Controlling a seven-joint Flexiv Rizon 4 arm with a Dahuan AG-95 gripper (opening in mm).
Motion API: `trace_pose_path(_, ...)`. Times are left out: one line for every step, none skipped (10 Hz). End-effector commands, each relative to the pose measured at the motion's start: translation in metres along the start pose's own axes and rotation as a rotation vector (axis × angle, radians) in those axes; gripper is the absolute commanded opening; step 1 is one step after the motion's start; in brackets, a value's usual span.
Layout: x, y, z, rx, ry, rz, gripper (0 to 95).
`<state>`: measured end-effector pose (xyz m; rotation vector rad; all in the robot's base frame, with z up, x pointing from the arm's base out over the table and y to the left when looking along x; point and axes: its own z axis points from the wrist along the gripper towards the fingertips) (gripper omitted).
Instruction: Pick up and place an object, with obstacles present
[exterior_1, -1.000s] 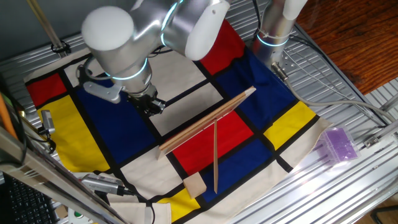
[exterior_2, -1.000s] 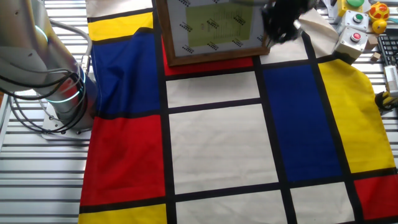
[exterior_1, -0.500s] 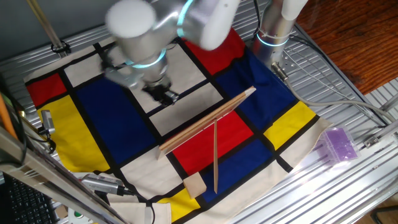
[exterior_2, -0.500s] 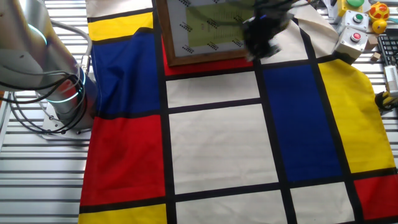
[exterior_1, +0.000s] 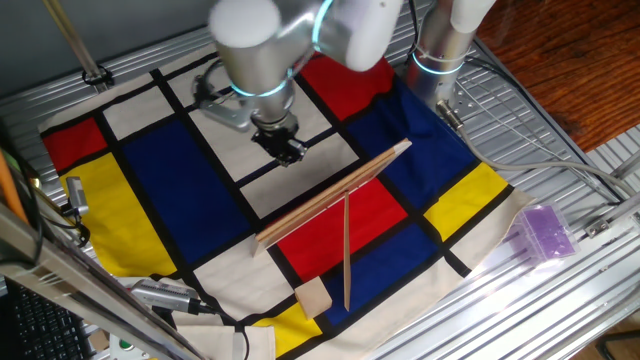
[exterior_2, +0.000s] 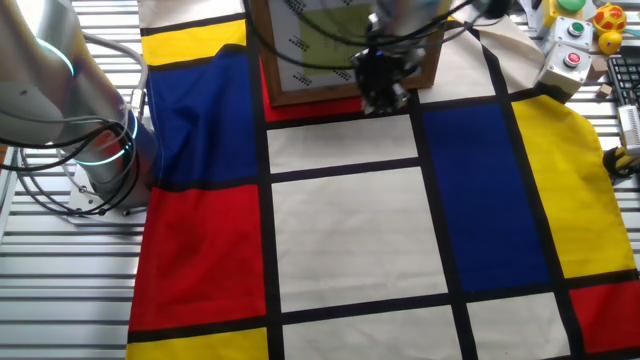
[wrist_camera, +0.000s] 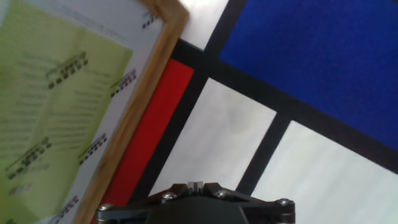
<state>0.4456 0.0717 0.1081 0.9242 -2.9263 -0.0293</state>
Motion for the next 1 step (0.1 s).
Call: trace_pose_path(0.0019, 0.0014, -0.0022, -0.005, -0.007, -0.016, 0.0)
